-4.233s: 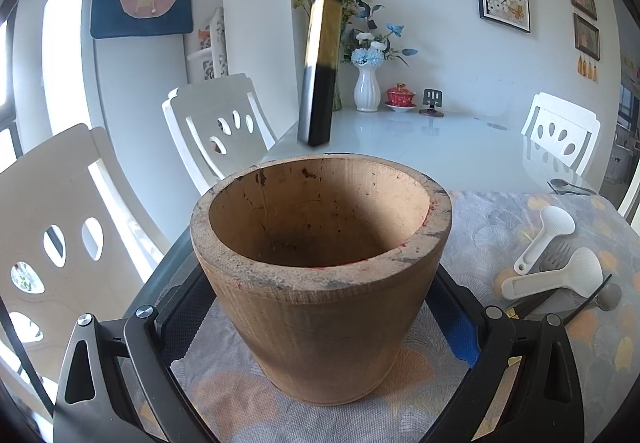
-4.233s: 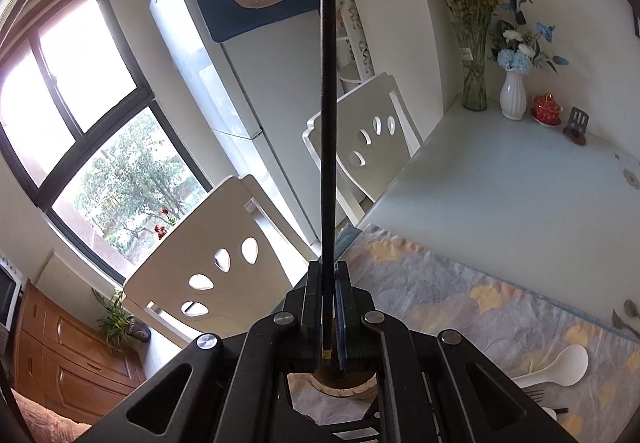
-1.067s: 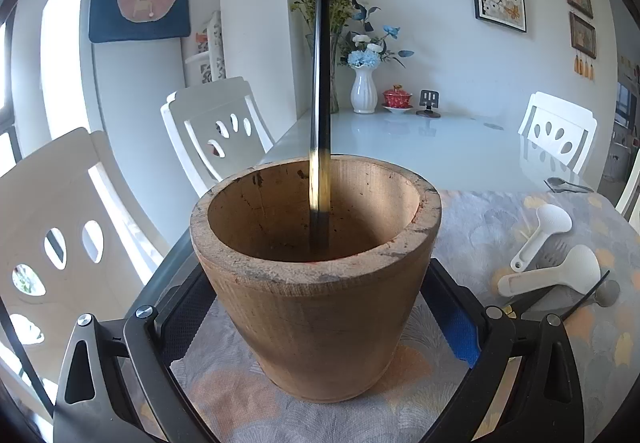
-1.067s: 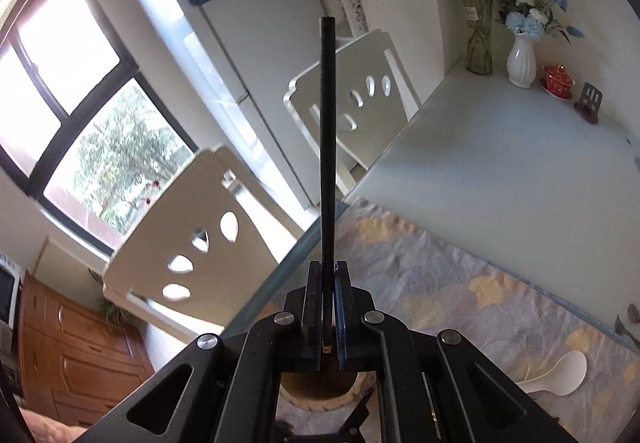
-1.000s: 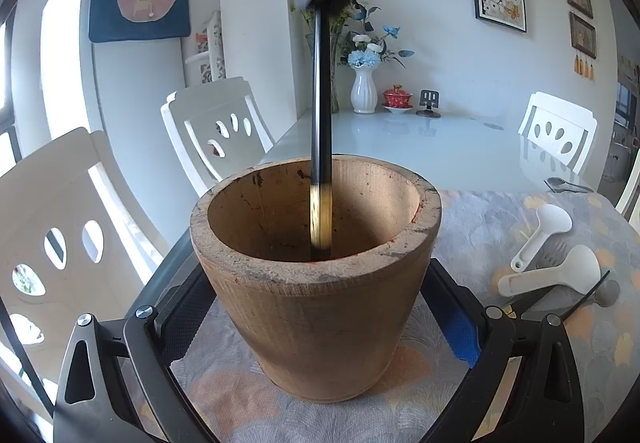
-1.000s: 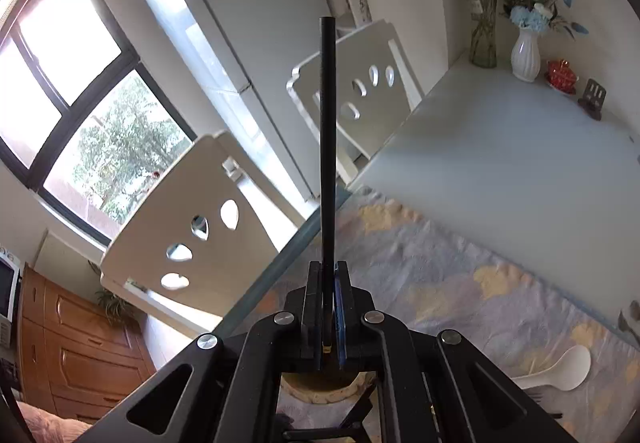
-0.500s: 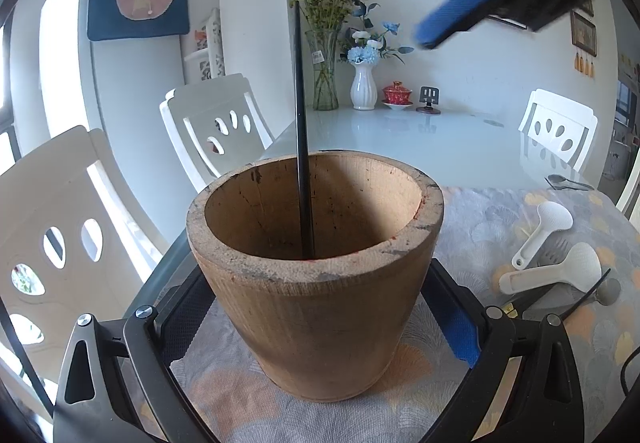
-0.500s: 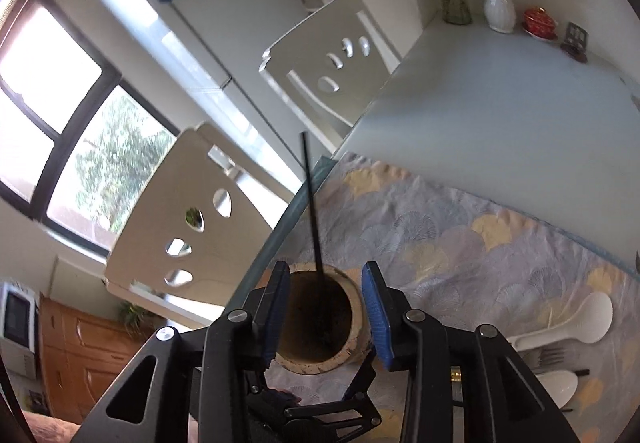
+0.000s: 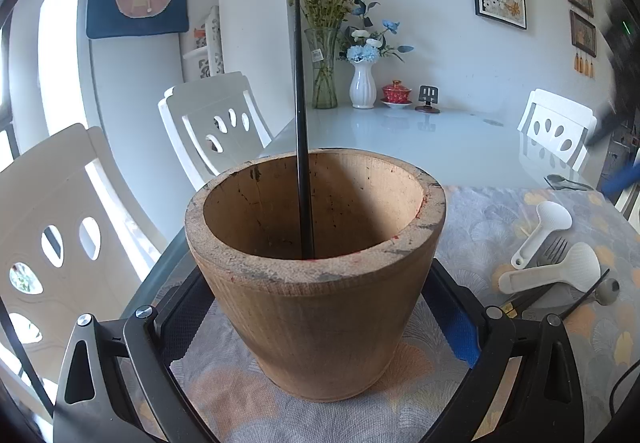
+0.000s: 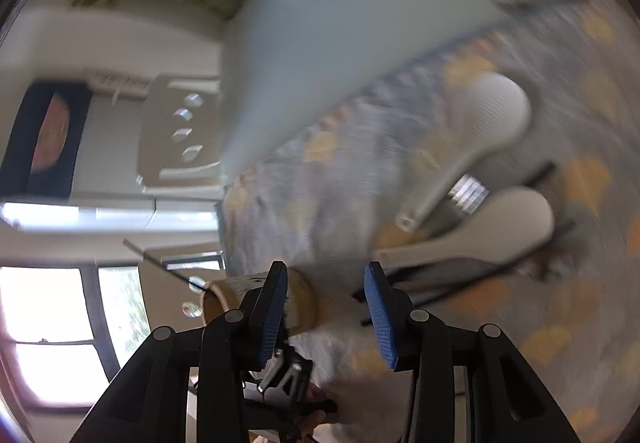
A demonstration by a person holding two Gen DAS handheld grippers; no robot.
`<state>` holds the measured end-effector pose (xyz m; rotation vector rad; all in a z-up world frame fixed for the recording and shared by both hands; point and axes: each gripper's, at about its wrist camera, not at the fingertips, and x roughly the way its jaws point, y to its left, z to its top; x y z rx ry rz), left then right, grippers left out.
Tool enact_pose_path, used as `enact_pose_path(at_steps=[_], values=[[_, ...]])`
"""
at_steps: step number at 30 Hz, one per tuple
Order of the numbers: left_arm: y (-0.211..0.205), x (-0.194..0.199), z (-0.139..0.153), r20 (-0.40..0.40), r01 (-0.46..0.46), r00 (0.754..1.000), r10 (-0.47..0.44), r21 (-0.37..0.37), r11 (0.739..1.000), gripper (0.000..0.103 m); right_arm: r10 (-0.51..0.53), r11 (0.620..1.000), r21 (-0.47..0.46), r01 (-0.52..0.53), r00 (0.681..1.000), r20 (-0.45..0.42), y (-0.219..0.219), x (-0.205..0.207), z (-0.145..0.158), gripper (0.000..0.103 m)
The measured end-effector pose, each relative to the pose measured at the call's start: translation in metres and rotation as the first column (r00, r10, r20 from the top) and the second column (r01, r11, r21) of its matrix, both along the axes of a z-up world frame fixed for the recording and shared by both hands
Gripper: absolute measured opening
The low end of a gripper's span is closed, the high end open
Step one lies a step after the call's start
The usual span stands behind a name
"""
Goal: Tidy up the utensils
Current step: 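Move the right tool to the utensils and grasp another black chopstick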
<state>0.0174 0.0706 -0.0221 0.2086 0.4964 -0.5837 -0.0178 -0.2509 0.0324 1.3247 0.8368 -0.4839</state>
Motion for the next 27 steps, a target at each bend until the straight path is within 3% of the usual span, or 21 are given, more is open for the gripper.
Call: enact_pose_path(at_steps=[8,13,21,27], values=[[0.001,-0.001,0.000,-0.002,0.003,1.000,-0.003,-0.005,1.000,0.099,-0.219,0.946,0.211,0.246,0.965,-0.144,-0.012,-0.067,-0.061,0.038],[0.001,-0.001,0.000,-0.002,0.004,1.000,-0.004,-0.005,1.000,0.100,-0.231,0.928,0.247,0.279,0.951,-0.207,-0.013,-0.067,-0.090,0.038],[0.000,0.000,-0.001,-0.013,0.007,1.000,-0.007,-0.002,1.000,0.100,-0.208,0.944,0.191,0.269,0.934,-0.291,-0.020,-0.047,-0.113,0.042],[-0.002,0.005,-0.003,-0.040,0.011,0.999,-0.010,0.011,1.000,0.100,-0.078,0.989,0.087,0.117,0.929,-0.361,-0.017,-0.025,-0.104,0.040]])
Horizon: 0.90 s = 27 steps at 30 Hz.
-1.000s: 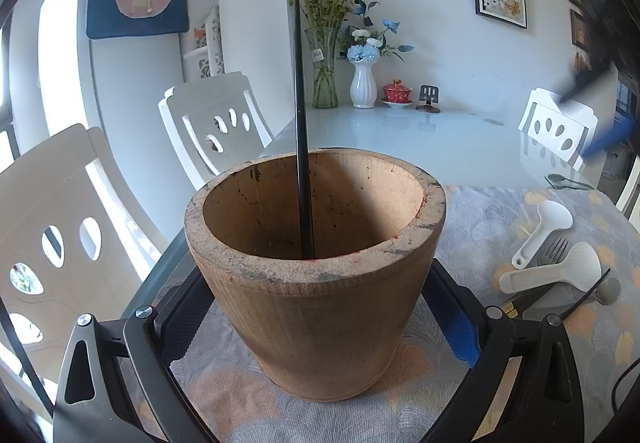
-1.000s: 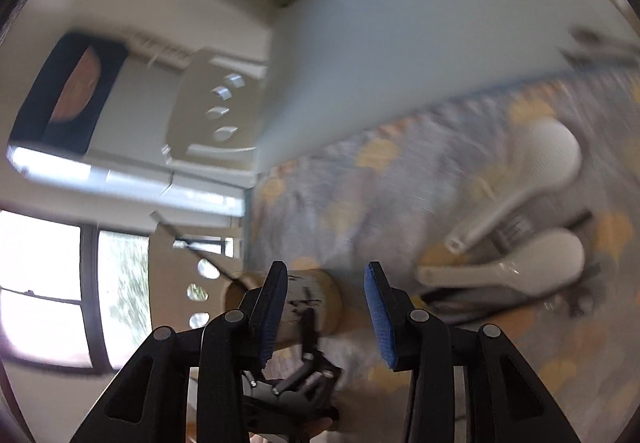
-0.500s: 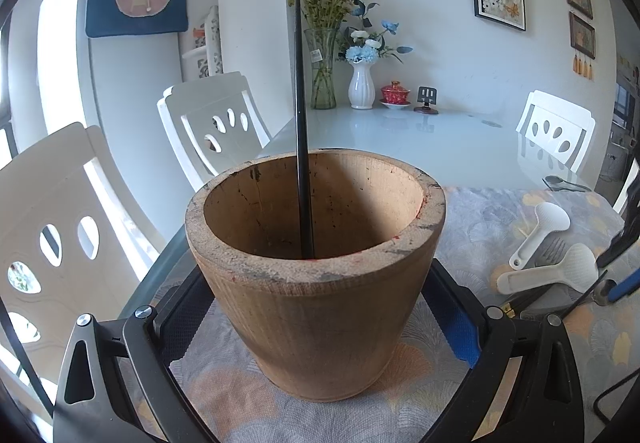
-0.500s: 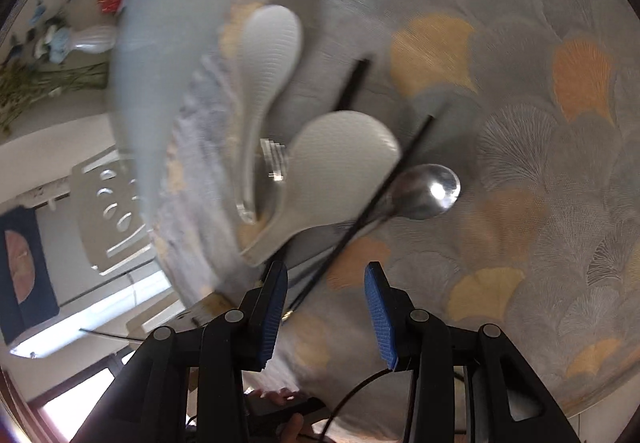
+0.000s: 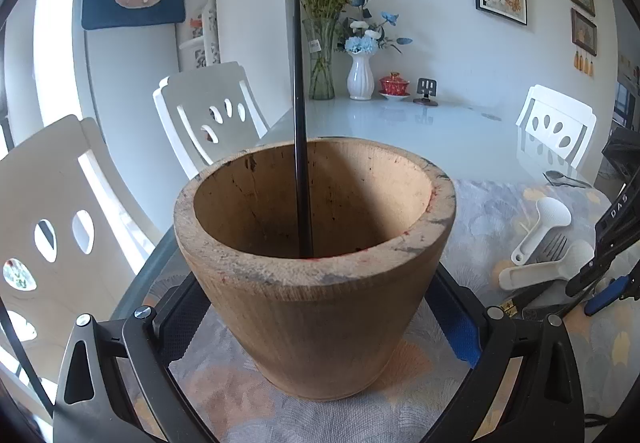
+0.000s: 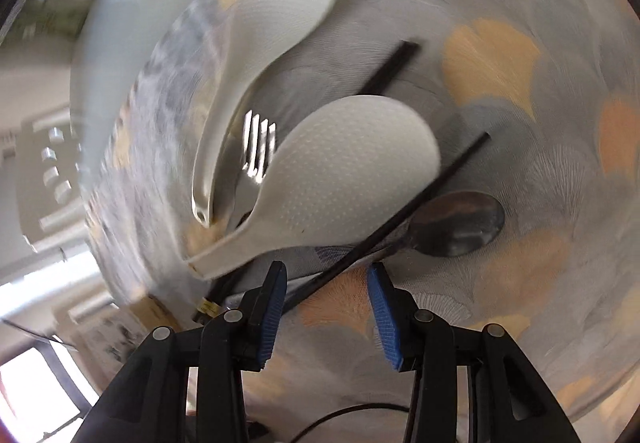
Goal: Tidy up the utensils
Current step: 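Move the right tool to the utensils and grasp another black chopstick, then carry the chopstick over the pot, lower it in, open the right tool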
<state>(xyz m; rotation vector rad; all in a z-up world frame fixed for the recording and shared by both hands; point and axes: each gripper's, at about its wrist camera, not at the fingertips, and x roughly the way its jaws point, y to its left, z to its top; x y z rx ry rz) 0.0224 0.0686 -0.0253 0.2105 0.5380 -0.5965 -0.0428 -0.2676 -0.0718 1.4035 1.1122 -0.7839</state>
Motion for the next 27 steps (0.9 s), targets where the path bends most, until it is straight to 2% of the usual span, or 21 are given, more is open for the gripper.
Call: enact_pose_path(at_steps=[4,6,9,11,13,20,23,27], values=[[0.001,0.001,-0.001,-0.007,0.001,1.000,-0.001,-0.002,1.000,0.100,0.049,0.998,-0.048,-0.052,0.997,-0.059,0.004,0.000,0.002,0.027],[0.001,0.001,-0.001,-0.006,0.002,1.000,-0.002,-0.001,1.000,0.100,0.076,0.994,-0.071,-0.080,0.995,-0.064,0.005,0.000,0.003,0.015],[0.001,0.002,-0.001,-0.007,0.003,1.000,-0.003,-0.002,1.000,0.100,0.052,0.997,-0.060,-0.051,0.999,0.012,0.008,-0.009,0.001,0.009],[0.001,0.002,-0.001,-0.007,0.003,1.000,-0.003,-0.003,1.000,0.100,0.024,0.999,-0.025,-0.021,0.996,0.092,0.012,-0.020,-0.003,0.007],[0.002,0.003,0.000,-0.006,0.003,1.000,-0.003,-0.002,1.000,0.100,0.022,1.000,-0.015,-0.020,0.993,0.117,0.018,-0.025,-0.005,0.005],[0.002,0.003,0.000,-0.006,0.002,1.000,-0.002,-0.002,1.000,0.100,0.092,0.994,-0.073,-0.079,0.975,0.203,0.043,-0.032,0.016,0.005],[0.002,0.003,0.000,-0.004,0.002,1.000,-0.002,-0.002,1.000,0.100,0.122,0.988,-0.126,-0.093,0.962,0.243,0.050,-0.026,0.033,0.005],[0.002,0.002,0.001,0.004,-0.002,1.000,0.002,0.003,1.000,0.100,0.234,0.949,-0.276,-0.153,0.928,0.289,0.060,-0.010,0.062,0.005]])
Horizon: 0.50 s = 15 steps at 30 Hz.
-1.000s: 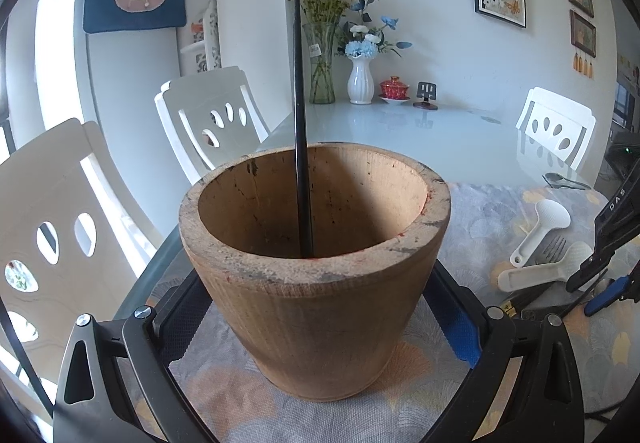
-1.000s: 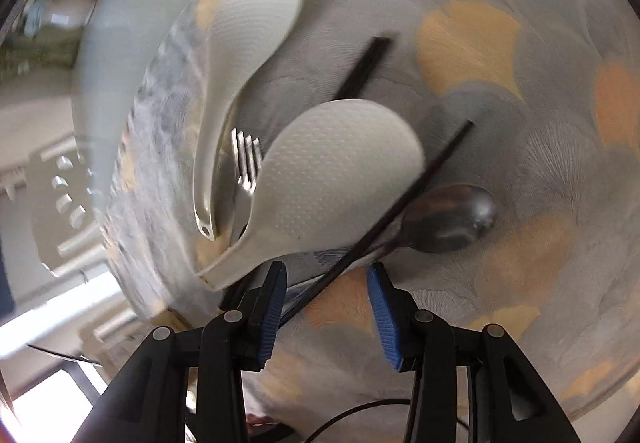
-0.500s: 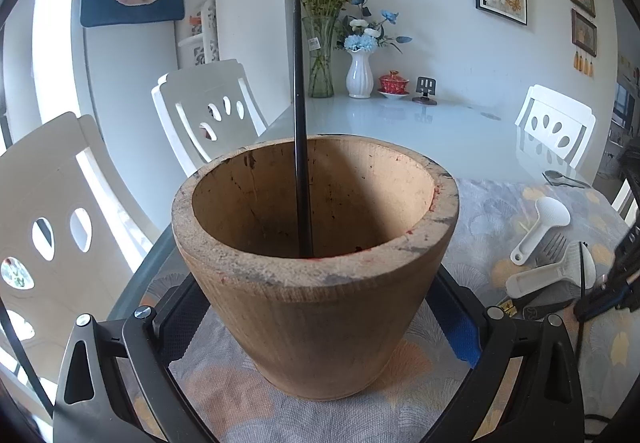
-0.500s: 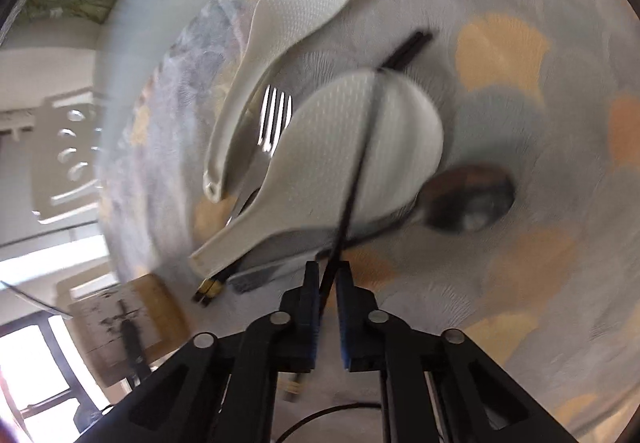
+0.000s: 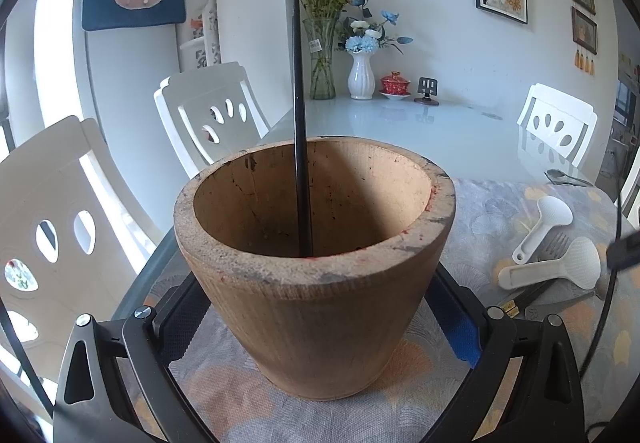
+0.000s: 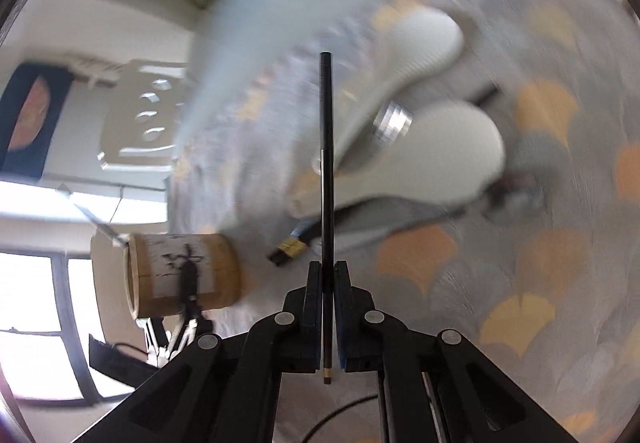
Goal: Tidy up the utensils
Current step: 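Carry the chopstick over the pot, lower it in, open the right tool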
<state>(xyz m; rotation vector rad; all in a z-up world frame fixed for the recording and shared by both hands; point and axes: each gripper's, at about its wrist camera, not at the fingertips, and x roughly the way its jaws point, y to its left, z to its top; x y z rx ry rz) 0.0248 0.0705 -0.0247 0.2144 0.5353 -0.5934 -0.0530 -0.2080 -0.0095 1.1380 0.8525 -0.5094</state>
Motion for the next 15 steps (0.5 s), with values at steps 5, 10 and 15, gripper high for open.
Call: enact_pose_path(at_steps=[5,10,15], values=[[-0.001,-0.002,0.001,0.022,-0.019,1.000,0.018,0.022,1.000,0.100,0.162,0.974,-0.171,-0.148,0.984,0.069,0.023,0.023,0.033,0.005],[-0.001,-0.007,0.003,0.058,-0.028,0.998,0.026,0.029,0.999,0.100,0.283,0.921,-0.292,-0.256,0.957,0.054,0.037,0.044,0.061,0.005],[-0.002,-0.007,0.004,0.067,-0.034,0.997,0.031,0.034,0.999,0.100,0.351,0.871,-0.385,-0.304,0.935,0.055,0.038,0.055,0.086,0.005]])
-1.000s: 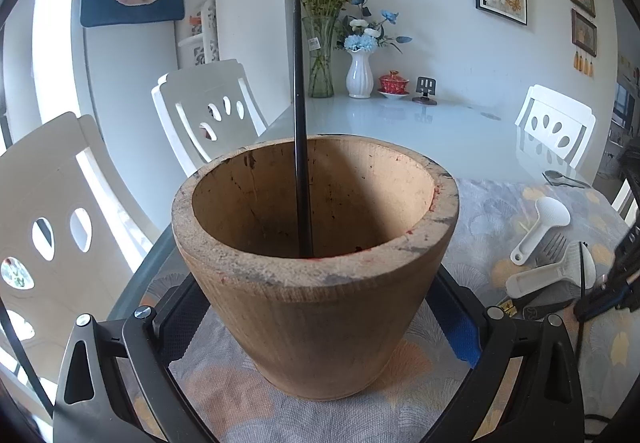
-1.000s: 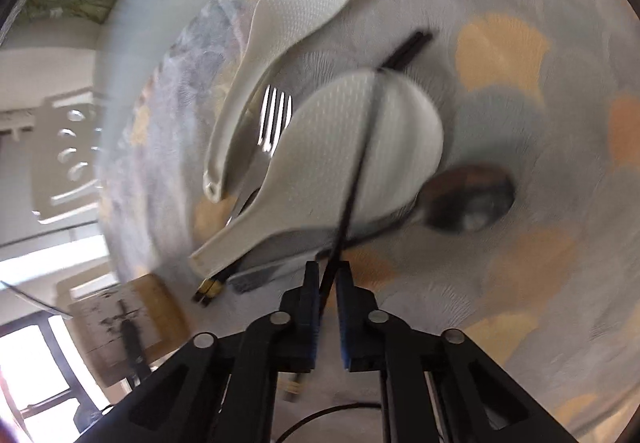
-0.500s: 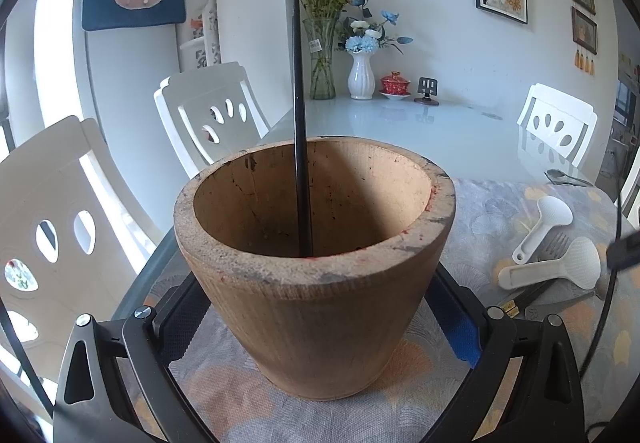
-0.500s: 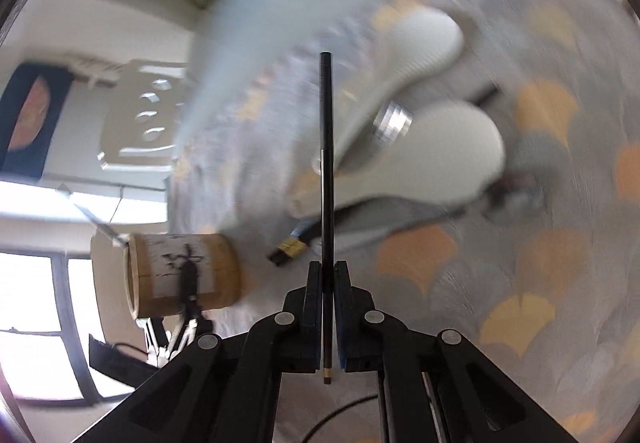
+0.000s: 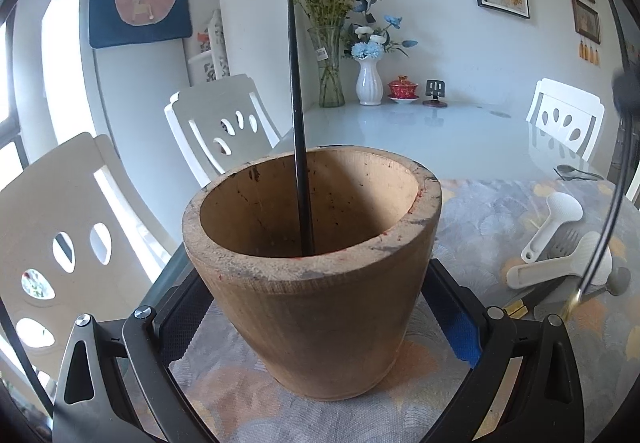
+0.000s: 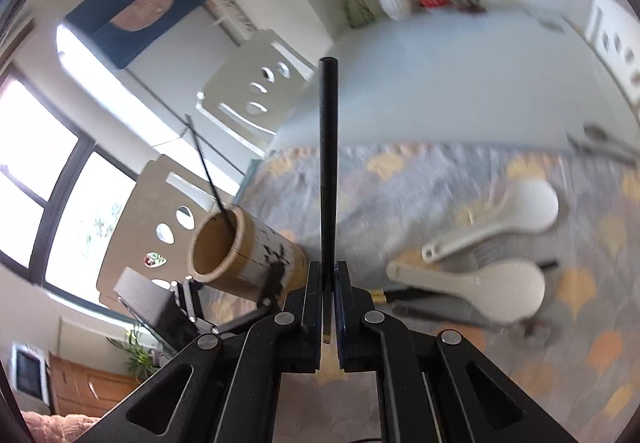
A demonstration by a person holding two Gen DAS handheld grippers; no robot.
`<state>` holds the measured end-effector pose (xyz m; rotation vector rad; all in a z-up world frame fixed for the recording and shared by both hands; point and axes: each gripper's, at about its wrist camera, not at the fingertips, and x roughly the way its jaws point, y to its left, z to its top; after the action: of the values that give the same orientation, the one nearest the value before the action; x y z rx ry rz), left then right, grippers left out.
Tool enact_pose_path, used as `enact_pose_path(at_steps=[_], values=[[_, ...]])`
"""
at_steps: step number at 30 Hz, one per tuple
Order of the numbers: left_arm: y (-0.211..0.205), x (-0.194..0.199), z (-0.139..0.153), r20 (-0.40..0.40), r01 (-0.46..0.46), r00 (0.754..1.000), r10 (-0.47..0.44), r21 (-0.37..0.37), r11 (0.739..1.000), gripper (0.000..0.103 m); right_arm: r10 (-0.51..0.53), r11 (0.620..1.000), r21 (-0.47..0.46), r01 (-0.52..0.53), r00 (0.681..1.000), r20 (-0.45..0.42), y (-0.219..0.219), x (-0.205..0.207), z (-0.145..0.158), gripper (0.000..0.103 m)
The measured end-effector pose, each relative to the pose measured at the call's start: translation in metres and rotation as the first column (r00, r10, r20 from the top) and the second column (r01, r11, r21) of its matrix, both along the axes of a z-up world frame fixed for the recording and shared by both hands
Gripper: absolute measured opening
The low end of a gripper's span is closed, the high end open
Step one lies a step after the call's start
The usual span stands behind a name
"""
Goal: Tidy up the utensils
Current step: 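Carry the chopstick over the pot, lower it in, open the right tool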
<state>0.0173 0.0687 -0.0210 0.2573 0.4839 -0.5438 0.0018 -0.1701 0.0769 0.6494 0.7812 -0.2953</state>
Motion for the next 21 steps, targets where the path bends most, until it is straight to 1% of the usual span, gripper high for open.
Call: enact_pose_path(at_steps=[2,4,7,9,12,14,16,19,21], values=[[-0.001,-0.002,0.000,0.007,-0.003,1.000,0.003,0.002,1.000,0.100,0.013,1.000,-0.028,-0.013,1.000,0.007,0.000,-0.002,0.012,0.005],[-0.001,-0.003,0.000,0.015,-0.011,1.000,0.011,0.006,1.000,0.100,0.026,0.998,-0.052,-0.024,0.999,0.033,-0.001,-0.003,0.025,0.005],[-0.002,-0.004,0.000,0.022,-0.010,1.000,0.010,0.015,1.000,0.100,0.030,0.997,-0.071,-0.024,0.996,0.084,-0.002,-0.002,0.052,0.005],[-0.003,-0.004,0.000,0.023,-0.012,1.000,0.012,0.018,1.000,0.100,0.039,0.996,-0.079,-0.029,0.990,0.136,-0.001,0.000,0.070,0.005],[-0.002,-0.005,0.001,0.030,-0.012,0.999,0.011,0.012,1.000,0.100,0.060,0.995,-0.093,-0.044,0.982,0.177,0.003,0.009,0.095,0.005],[-0.002,-0.005,0.001,0.030,-0.010,0.999,0.010,0.011,1.000,0.100,0.073,0.992,-0.114,-0.052,0.979,0.193,0.008,0.017,0.106,0.005],[-0.002,-0.004,0.001,0.024,-0.009,1.000,0.009,0.007,1.000,0.100,0.099,0.985,-0.158,-0.069,0.976,0.193,0.018,0.029,0.117,0.005],[-0.001,-0.003,0.000,0.021,-0.013,1.000,0.013,0.011,1.000,0.100,0.153,0.977,-0.178,-0.119,0.969,0.192,0.029,0.045,0.124,0.005],[-0.002,-0.005,0.001,0.039,-0.016,0.999,0.015,0.019,1.000,0.100,0.188,0.968,-0.198,-0.153,0.967,0.169,0.037,0.056,0.124,0.005]])
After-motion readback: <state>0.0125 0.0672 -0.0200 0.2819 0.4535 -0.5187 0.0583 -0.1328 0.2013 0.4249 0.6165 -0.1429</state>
